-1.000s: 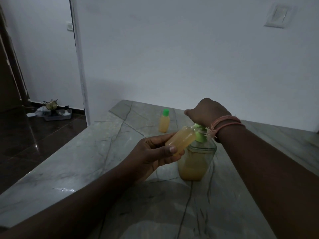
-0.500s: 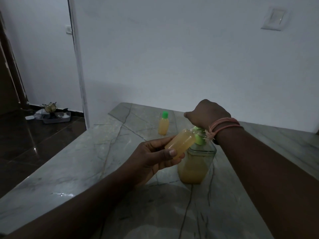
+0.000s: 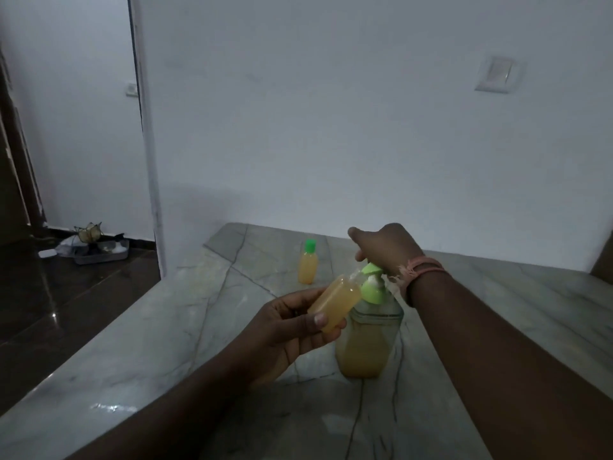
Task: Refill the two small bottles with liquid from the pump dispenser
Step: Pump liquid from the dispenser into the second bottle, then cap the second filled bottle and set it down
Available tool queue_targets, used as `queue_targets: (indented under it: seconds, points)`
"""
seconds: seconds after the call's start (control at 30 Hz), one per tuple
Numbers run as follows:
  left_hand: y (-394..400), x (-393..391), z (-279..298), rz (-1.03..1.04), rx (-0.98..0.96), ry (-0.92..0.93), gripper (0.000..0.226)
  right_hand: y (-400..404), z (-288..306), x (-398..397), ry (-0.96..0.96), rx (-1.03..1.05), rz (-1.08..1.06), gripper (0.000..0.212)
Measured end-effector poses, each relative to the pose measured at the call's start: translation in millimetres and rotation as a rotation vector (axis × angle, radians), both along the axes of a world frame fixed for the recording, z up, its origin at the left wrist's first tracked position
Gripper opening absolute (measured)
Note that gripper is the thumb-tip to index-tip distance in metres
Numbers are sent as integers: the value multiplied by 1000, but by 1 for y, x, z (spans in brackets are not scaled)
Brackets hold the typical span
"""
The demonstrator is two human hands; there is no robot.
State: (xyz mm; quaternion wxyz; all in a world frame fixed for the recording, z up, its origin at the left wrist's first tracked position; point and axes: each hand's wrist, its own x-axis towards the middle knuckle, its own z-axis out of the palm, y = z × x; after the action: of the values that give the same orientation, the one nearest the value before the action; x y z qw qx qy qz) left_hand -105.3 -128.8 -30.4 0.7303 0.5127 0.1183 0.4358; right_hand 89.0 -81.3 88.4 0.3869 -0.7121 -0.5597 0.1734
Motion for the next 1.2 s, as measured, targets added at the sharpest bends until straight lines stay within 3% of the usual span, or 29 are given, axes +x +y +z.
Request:
queue_targets:
  seconds: [0.13,0.23,0.43,0.57,0.7,0.9,1.2]
  points:
    - [1,-2,-1,-28,-40,-54,44,-8,5,4,367,-3,58,40]
    - [4,-4,-3,-22,-63,-99,53,-12,19,5,420,53,99,37]
    - [13,-11,-3,12,-84,-190,57,-27,35,-25,165,315,168,34]
    - [20,-22,-2,147,-59,-179,56,-35,30,-60,80,395,228,31]
    - [24,-33,0,248,-73,-238,52,-36,2,-93,48,369,234,20]
    - [33,-45,-1,465,-59,-150,49,-33,-63,-119,37,299,141,9]
    - [45,-52,-9,651,-148,-122,42,-19,-128,-122,-125,38,198,42]
